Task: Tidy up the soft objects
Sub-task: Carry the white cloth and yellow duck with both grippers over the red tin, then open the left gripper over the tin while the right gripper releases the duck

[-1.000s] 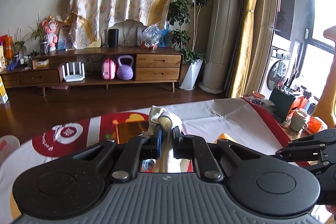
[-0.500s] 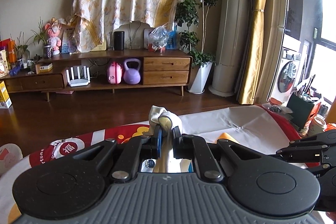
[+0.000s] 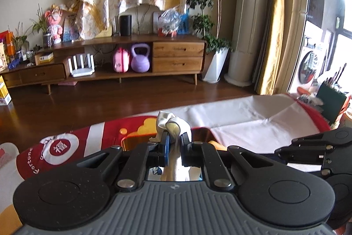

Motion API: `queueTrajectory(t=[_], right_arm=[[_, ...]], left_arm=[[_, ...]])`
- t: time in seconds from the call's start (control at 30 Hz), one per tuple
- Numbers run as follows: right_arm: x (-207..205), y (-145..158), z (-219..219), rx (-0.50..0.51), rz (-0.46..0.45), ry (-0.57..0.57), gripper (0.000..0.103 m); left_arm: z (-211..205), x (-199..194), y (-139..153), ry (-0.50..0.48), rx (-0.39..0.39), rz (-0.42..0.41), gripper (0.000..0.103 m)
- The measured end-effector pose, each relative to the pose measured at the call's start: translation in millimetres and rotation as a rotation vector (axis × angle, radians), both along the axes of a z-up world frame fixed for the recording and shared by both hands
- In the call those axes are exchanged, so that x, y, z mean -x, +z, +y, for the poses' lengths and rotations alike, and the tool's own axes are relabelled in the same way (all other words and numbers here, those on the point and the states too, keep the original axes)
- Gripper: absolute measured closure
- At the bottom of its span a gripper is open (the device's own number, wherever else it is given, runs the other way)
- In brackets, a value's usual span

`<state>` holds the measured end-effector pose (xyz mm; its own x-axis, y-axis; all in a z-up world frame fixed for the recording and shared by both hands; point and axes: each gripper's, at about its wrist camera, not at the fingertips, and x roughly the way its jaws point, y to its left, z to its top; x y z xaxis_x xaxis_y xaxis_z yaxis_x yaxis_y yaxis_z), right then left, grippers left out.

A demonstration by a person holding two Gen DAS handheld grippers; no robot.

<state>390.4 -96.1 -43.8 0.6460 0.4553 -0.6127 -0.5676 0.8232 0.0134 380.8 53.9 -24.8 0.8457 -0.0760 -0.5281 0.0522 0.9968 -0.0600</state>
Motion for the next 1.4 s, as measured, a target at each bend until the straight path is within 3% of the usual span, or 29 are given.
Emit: queueTrajectory(t=[0.43, 0.67, 0.97, 1.1, 1.4], right_arm=[[-13, -29, 1, 0.015, 0.067, -0.012, 0.093], [-16, -36, 1, 0.007, 0.094, -0.012, 0.087], [-18, -37, 3, -0.003, 0.121, -0.022, 0.083], [-18, -33, 0, -0.011, 0.126, -0.023, 0.077], [-5, -25, -2, -0.023, 0.124, -0.014, 0.064]], left_arm=[[5, -28, -49, 0.011, -0.015, 0.133, 0.093], [4, -37, -69, 0.008, -0.024, 0.21, 0.093], [1, -36, -75, 0.012, -0.036, 0.236, 0.093], [-1, -36, -71, 0.018, -0.046, 0.25, 0.093], [2, -25, -61, 0.0, -0.03, 0.252, 0.074]])
